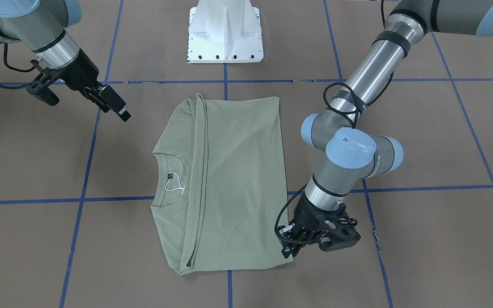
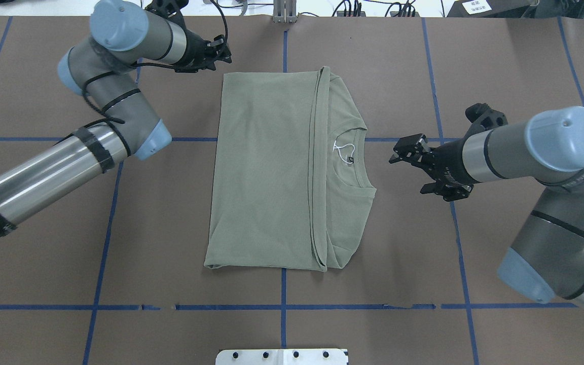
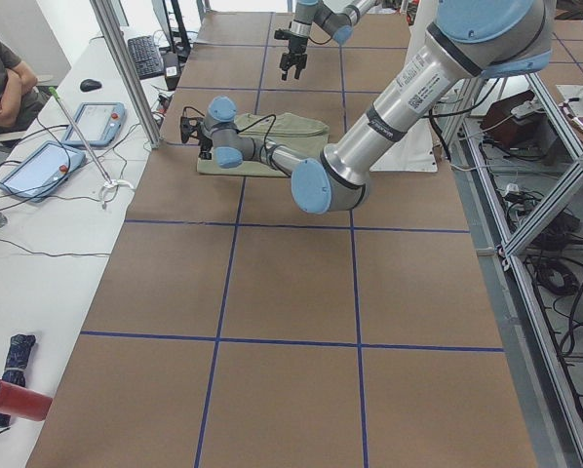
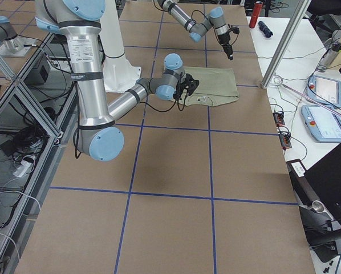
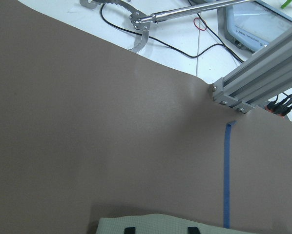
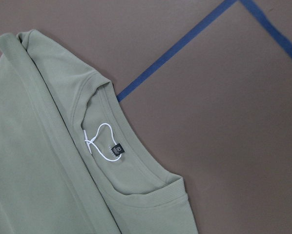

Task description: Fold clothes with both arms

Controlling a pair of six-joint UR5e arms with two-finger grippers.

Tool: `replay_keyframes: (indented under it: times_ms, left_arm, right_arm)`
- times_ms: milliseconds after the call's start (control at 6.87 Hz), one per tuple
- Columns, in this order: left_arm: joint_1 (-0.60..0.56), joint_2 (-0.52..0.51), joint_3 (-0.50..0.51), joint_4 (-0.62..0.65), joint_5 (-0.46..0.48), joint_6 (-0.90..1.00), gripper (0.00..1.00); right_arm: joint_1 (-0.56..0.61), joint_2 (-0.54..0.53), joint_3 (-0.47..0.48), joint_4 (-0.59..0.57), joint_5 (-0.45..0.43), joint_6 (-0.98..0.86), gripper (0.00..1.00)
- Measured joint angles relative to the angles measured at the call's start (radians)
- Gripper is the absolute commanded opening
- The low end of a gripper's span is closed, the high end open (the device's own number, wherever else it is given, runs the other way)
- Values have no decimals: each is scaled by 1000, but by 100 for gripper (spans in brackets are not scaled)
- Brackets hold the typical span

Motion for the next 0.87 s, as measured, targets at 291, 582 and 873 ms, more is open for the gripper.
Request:
replay_keyframes:
  times_ms: [291,582,873]
  left_arm:
    - [-26,172,-221,0,-101,-2,51]
    - [-33,223,-267,0,-117,3,51]
    - [-33,235,-271,0,-118,4,51]
  right_arm:
    - [-78,241,-96,-290,0,-86,100]
    - [-151,419,-197,-566,13,-392,100]
    - [-222,550,-316,-761,12,-628,100]
